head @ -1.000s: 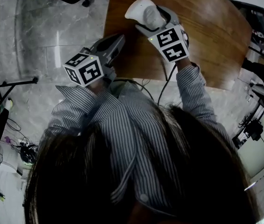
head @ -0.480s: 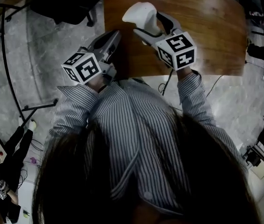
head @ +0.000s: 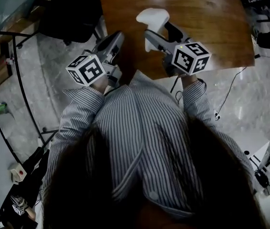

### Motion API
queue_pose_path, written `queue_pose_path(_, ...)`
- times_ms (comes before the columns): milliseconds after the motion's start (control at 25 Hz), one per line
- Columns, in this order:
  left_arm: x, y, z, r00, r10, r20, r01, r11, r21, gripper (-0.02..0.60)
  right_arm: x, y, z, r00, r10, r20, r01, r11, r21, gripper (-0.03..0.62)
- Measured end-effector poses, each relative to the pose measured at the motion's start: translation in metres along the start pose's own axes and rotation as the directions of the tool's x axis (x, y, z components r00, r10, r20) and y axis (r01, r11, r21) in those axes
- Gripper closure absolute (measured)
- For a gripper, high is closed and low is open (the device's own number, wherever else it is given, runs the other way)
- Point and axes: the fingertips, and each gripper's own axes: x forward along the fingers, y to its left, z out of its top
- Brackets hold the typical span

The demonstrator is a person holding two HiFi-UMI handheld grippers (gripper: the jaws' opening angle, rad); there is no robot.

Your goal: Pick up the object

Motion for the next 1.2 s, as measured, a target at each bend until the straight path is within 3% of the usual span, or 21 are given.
queue_pose_path(480,-0.002,-0.021,-0.010,0.999,-0.045,-0.014,0.045,0.999,0.015,0.581,-0.022,0.029,-0.001,0.987,0.077,0.141,-0.103,0.978,0.183,0.192)
queue_pose_path(1200,0.005,-0.020,-0.022,0.999,-0.022,-0.023,0.021,1.000,-0.021,0.581,-0.017,0.029,-0.009,0.988,0.113,0.101,-0.133,0.966,0.222,0.192)
